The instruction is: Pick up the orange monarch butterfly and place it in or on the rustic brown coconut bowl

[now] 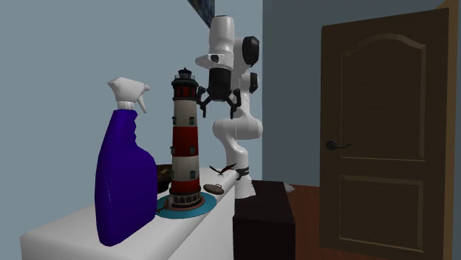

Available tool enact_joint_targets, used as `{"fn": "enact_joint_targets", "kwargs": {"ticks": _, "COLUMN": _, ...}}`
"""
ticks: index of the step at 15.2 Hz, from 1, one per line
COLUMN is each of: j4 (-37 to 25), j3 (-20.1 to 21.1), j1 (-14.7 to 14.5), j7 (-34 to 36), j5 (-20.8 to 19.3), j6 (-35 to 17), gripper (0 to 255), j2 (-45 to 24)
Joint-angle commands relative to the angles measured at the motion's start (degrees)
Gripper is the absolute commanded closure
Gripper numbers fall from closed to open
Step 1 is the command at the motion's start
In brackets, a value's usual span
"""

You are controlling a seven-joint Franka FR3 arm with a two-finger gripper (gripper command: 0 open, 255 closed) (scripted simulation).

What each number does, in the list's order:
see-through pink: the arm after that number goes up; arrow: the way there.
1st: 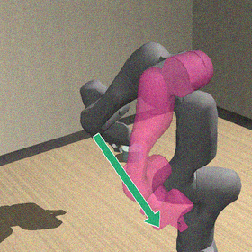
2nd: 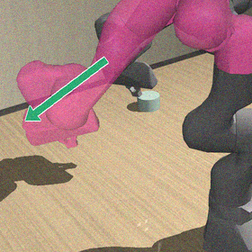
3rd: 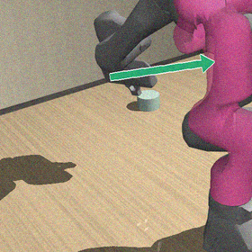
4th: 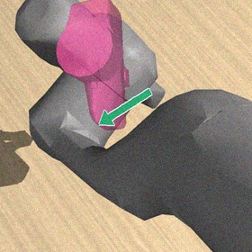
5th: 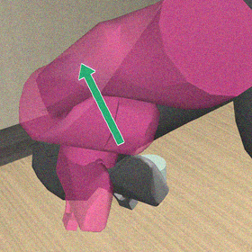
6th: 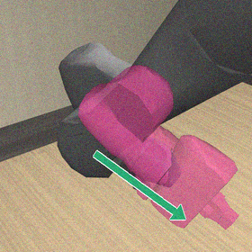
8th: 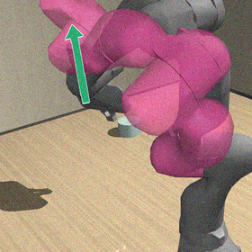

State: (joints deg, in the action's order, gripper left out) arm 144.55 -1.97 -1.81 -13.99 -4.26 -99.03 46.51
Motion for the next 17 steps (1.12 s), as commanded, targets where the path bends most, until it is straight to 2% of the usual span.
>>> {"fn": "enact_joint_targets", "kwargs": {"ticks": 1, "j4": 3.97, "j3": -0.68, "j1": -1.01, "j7": -2.48, "j5": -0.35, "j6": -4.24, "gripper": 0, "j2": -0.33}}
{"fn": "enact_joint_targets", "kwargs": {"ticks": 8, "j4": 14.08, "j3": -3.55, "j1": -4.09, "j7": -11.18, "j5": -2.00, "j6": -19.08, "gripper": 0, "j2": -5.65}}
{"fn": "enact_joint_targets", "kwargs": {"ticks": 17, "j4": 18.22, "j3": -4.13, "j1": -3.83, "j7": -11.12, "j5": -2.64, "j6": -26.60, "gripper": 0, "j2": -9.04}}
